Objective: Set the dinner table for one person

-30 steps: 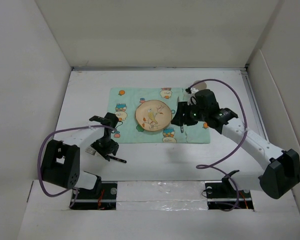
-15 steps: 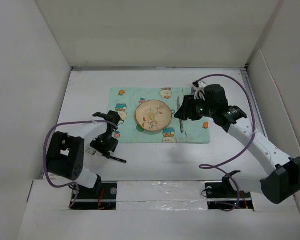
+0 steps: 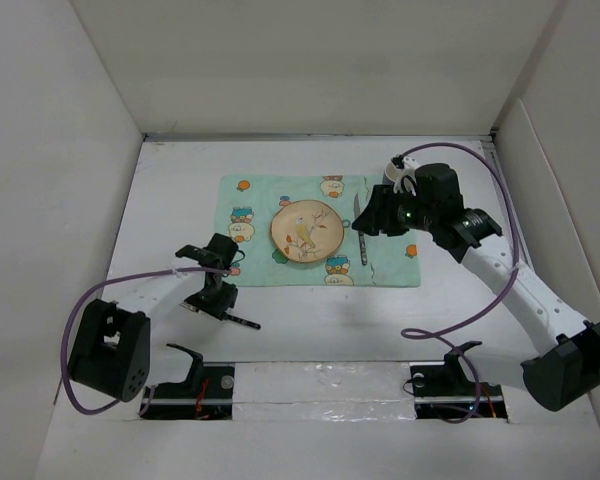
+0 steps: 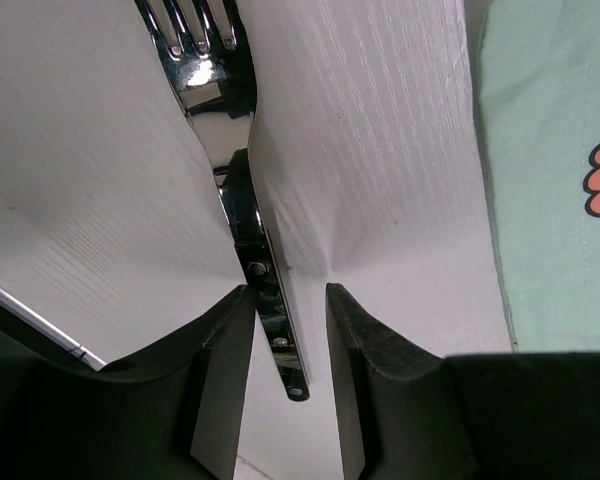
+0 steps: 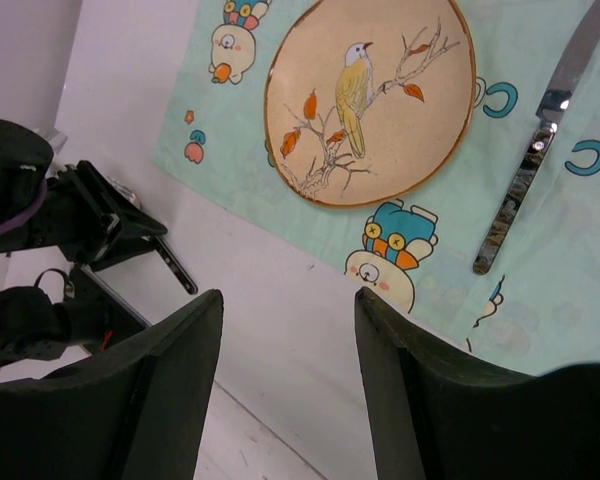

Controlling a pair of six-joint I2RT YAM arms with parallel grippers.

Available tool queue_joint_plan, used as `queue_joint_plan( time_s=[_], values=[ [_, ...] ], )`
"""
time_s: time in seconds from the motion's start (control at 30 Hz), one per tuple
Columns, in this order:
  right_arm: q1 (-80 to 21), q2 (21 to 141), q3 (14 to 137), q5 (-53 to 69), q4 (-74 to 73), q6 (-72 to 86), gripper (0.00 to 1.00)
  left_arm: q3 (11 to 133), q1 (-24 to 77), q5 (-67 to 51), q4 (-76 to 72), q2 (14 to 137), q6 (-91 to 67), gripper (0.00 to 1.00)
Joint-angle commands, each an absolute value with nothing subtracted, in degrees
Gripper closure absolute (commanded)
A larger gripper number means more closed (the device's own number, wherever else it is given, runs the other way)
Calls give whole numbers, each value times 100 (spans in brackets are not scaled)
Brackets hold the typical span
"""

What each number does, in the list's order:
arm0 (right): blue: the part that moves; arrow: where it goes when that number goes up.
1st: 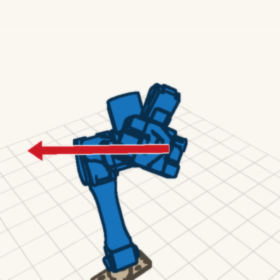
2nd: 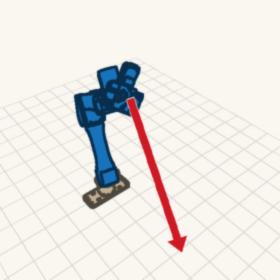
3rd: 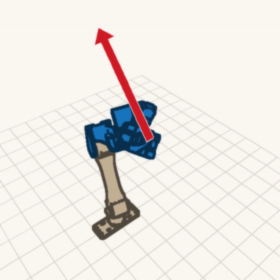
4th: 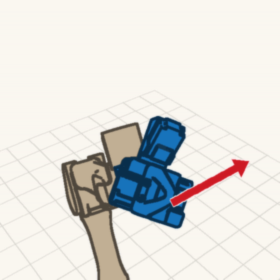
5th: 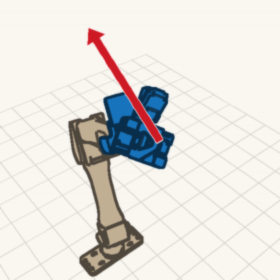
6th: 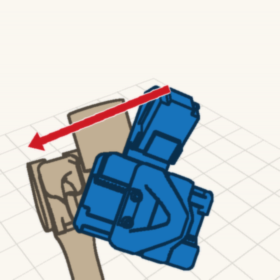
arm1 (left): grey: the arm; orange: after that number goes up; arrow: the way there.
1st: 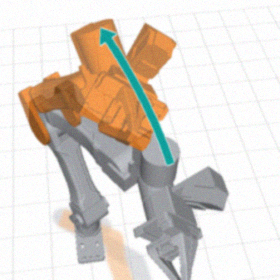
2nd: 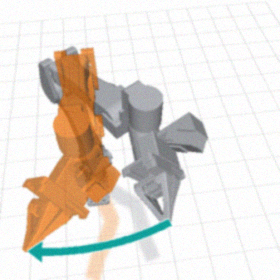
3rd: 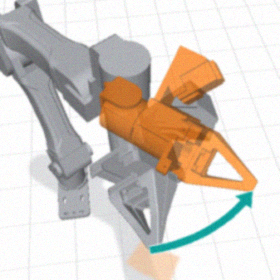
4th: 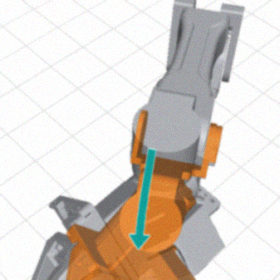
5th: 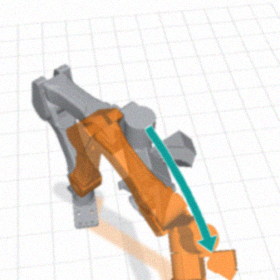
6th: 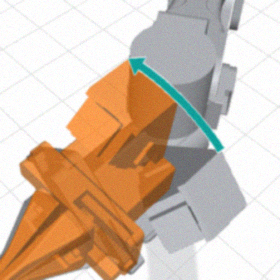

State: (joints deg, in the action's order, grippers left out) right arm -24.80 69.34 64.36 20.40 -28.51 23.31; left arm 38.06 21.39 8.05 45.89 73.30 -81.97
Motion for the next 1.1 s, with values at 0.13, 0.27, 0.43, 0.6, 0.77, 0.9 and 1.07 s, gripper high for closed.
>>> queue_joint_plan(
  time_s=[0.13,0.27,0.43,0.6,0.77,0.9,1.07],
  values=[
    [-2452,6794,6785,2091,-2900,2232,40,3778,2355,764,4069,8015,-8236,76],
    [-2452,6803,6724,2153,-2874,2250,40,3482,2698,555,4105,7877,-8481,70],
    [-2452,6829,6811,2136,-2926,2241,40,2980,2750,361,3770,7392,-8920,64],
    [-2452,6741,6777,2100,-2900,2241,40,2813,3006,431,3631,7181,-9412,65],
    [-2452,6715,6759,2180,-2918,2241,40,2909,3006,738,3752,7022,-9290,100],
    [-2452,6724,6715,2118,-2935,2233,40,3392,3058,949,4481,6707,-9194,100],
    [-2399,6715,6584,2127,-2865,2232,40,4594,3111,1466,6094,5934,-8852,100]
  ],
)
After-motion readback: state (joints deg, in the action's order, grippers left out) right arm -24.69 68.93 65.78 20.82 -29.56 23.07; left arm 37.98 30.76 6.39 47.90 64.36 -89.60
